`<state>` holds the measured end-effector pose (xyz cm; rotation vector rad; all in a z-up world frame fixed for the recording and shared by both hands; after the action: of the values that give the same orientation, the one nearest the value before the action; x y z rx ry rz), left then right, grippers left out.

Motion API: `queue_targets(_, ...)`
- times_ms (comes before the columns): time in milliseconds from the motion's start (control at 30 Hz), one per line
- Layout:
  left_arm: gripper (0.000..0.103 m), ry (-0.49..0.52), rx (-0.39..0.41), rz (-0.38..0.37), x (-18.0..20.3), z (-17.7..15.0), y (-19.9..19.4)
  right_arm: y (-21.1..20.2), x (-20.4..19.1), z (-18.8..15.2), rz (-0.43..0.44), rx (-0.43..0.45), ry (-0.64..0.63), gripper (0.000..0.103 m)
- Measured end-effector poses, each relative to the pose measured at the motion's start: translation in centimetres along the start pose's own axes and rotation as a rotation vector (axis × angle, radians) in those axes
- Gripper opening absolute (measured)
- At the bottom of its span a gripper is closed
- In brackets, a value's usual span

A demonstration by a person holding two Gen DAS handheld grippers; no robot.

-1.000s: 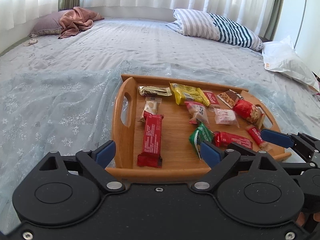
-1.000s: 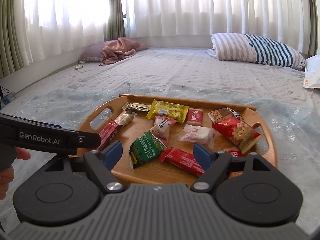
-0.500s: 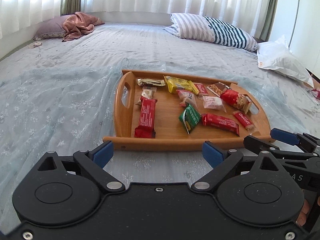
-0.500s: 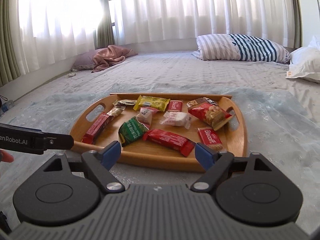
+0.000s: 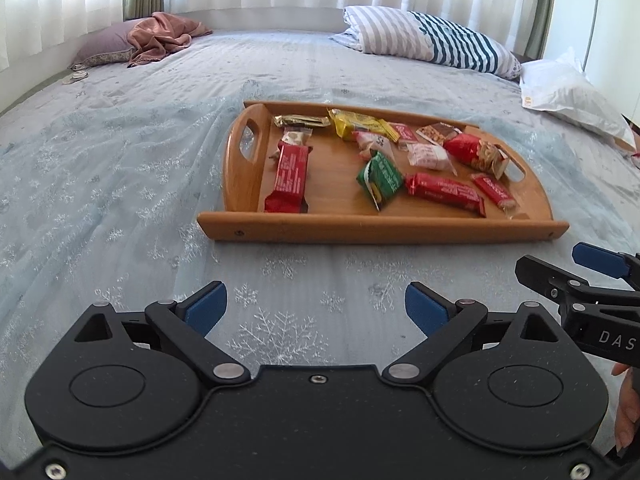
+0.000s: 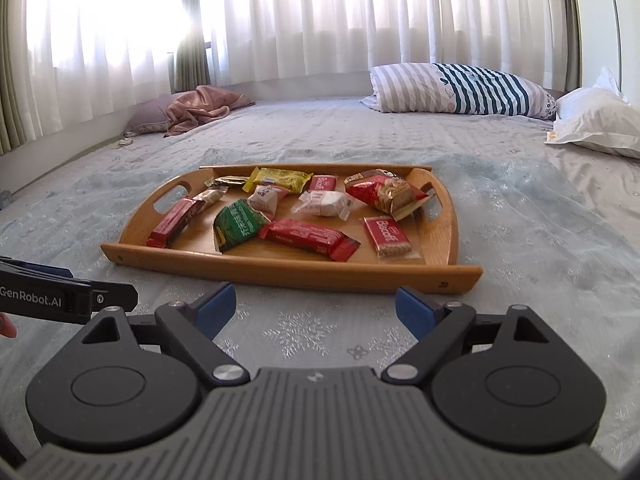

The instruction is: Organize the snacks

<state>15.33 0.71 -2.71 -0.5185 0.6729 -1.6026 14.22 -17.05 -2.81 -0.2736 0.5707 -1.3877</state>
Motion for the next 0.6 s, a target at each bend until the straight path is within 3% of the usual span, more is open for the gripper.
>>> queue_targets(600, 0.098, 0.024, -0.016, 0.049, 0.5, -1.8, 2.8, 1.9, 1.6, -3.1, -0.077, -0.034, 0.008, 0.101)
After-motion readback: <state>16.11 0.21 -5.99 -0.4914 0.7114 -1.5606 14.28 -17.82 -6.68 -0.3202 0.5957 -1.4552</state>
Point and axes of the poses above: each gripper's, at about its wrist camera, not at the fingertips, and y roughly the way its jaws point, x to its right, z to its top, the point moved 10 cm from there along y, roughly the way its jaws point, and after that the axes turned 9 degrees about y, right-handed, at the moved point
